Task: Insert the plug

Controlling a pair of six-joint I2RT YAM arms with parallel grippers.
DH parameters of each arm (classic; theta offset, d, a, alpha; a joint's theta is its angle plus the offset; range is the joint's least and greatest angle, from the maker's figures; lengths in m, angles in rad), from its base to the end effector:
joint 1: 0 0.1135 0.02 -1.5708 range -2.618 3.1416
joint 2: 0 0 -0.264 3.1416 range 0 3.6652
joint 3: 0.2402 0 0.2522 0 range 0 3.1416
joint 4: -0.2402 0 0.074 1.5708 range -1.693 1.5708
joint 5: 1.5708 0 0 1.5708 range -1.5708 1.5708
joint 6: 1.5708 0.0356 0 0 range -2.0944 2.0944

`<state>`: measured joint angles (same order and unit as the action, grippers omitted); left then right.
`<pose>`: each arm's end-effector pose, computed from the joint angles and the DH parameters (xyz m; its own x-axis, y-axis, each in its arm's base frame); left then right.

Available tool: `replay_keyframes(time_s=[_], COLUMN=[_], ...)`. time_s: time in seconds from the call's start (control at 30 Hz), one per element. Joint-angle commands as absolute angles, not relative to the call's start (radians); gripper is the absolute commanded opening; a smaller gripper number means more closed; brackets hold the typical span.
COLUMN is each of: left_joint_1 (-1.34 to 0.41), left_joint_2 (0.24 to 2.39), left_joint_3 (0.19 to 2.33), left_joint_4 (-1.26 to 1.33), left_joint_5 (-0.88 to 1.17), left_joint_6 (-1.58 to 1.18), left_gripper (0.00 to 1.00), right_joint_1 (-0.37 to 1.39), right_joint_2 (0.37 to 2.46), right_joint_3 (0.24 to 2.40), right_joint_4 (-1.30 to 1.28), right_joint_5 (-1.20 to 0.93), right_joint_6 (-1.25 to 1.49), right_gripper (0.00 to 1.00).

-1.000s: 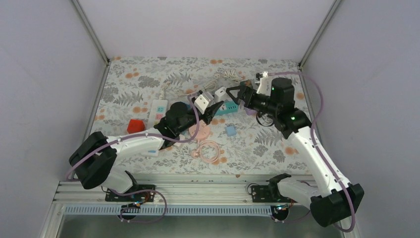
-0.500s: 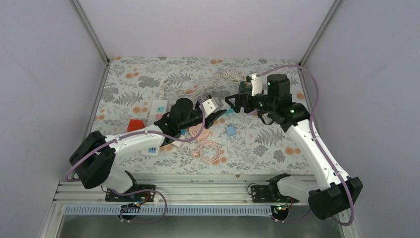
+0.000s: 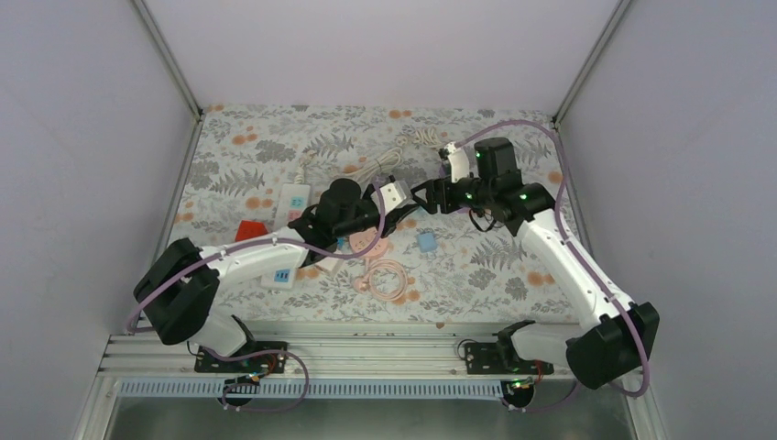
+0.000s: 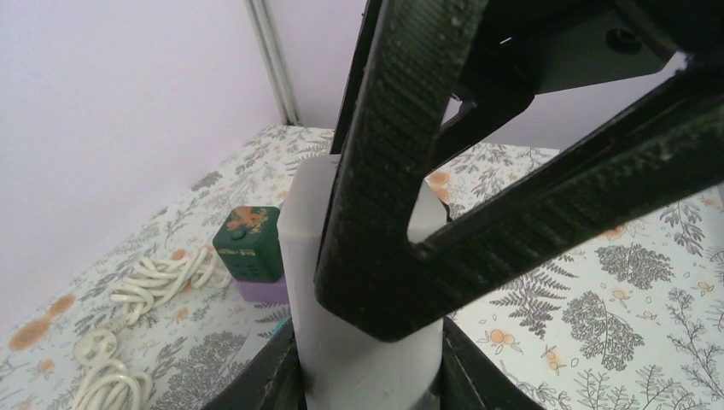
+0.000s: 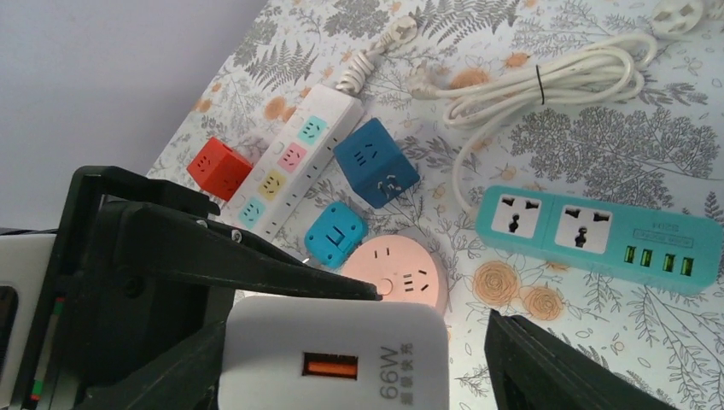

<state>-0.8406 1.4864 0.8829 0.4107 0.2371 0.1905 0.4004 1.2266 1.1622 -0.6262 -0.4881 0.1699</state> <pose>0.2206 -0.2590 0.2661 0.0408 0.2304 -0.9722 0.8863 0.4409 0.1417 0.2334 0.1169 0.3390 -0.6927 -0.1310 -0.7093 -0.5682 0.7048 0.4248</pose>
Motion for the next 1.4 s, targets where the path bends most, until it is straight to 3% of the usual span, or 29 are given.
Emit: replay_keyframes(time_s=[0.0,0.23,0.33,0.43,0.53,0.73,1.03,1.37], left_joint_1=[-0.836,-0.836,-0.836,-0.836,-0.827,-0.776,-0.662,-0.574], left_joint_2=[1.493,1.499,1.498,1.490,1.473,1.329,1.127,1.010], left_joint_3=[0.909,0.931,0.940,0.945,0.973,0.899,0.836,0.868], left_joint_4=[0.437,0.409,0.395,0.371,0.246,0.109,-0.101,-0.189], left_joint_5=[0.251,0.226,0.191,0.108,-0.042,-0.222,-0.232,-0.238], left_joint_6=[0.209,0.205,0.180,0.115,0.017,-0.190,-0.344,-0.361], left_gripper=[0.30,0.32,0.47,0.80,0.93,0.96,0.97,1.00], right_joint_1=[0.414,0.416,0.415,0.406,0.362,0.239,-0.017,-0.039], right_joint_2=[1.254,1.270,1.271,1.284,1.350,1.526,1.618,1.762], right_joint_3=[1.171,1.173,1.192,1.222,1.274,1.354,1.299,1.334], right_joint_4=[-0.634,-0.609,-0.591,-0.569,-0.550,-0.516,-0.448,-0.430], right_joint_5=[-0.464,-0.491,-0.445,-0.406,-0.395,-0.352,-0.362,-0.408], right_joint_6=[0.169,0.180,0.190,0.175,0.153,0.049,-0.085,-0.240], right_gripper=[0.70,0.47,0.42,0.40,0.39,0.37,0.34,0.34])
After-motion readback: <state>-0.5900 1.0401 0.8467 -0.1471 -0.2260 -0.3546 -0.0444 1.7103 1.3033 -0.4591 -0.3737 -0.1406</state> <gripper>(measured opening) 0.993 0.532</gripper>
